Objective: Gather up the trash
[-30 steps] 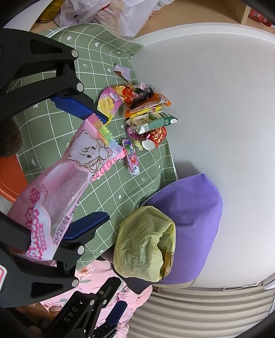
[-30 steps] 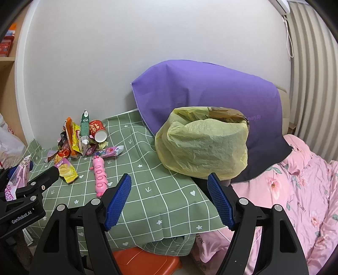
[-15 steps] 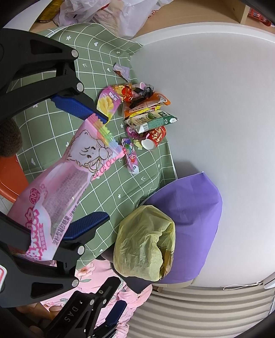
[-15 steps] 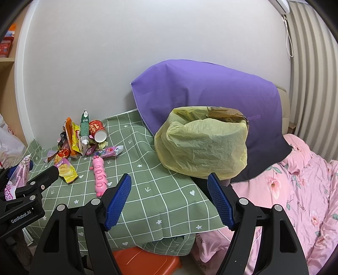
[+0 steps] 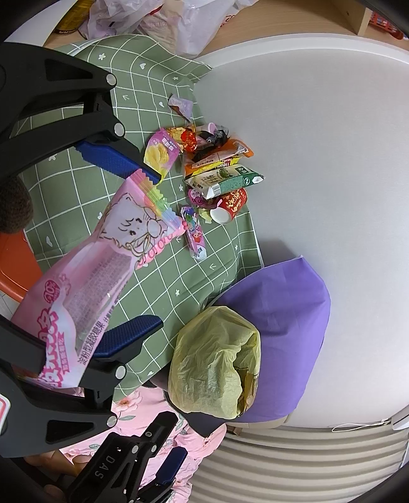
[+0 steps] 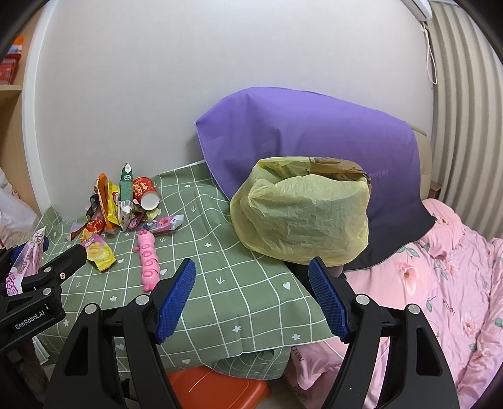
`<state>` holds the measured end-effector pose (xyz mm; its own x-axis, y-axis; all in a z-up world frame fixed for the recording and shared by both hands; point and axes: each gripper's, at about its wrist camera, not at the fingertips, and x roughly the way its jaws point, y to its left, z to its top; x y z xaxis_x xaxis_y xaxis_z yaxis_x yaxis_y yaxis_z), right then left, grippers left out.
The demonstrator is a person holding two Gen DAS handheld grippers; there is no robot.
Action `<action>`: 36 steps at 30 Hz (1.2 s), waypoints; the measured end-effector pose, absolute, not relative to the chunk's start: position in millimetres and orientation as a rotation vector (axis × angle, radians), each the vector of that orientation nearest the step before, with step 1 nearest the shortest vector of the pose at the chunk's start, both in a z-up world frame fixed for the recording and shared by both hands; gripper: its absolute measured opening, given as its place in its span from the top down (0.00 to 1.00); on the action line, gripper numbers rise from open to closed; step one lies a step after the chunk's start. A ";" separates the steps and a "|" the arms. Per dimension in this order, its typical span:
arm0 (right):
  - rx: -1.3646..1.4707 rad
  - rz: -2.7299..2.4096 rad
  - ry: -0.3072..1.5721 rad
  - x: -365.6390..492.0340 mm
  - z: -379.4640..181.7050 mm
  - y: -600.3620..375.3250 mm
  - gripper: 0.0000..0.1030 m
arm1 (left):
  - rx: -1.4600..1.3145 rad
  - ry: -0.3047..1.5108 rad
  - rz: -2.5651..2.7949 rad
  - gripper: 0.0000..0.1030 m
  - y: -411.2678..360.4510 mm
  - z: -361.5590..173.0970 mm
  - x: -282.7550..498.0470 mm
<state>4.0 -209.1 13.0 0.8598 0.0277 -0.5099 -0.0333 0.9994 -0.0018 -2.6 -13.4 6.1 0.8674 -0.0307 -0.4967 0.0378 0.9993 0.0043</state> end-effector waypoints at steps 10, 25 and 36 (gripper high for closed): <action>-0.026 0.039 0.562 27.4 1.9 -207.8 0.31 | 0.001 0.531 -0.006 0.22 14.5 -11.4 19.2; -0.144 0.235 0.686 153.6 -40.6 -119.2 0.31 | -0.138 0.616 0.139 0.22 137.7 -51.7 82.8; -0.148 0.273 0.732 193.6 -47.9 -63.9 0.31 | -0.207 0.677 0.223 0.14 241.0 -59.7 171.7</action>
<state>193.6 -63.9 -47.9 0.7106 0.1941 -0.6763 -0.2966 0.9543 -0.0377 171.7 241.0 -59.7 0.7577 0.1360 -0.6383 -0.2697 0.9559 -0.1165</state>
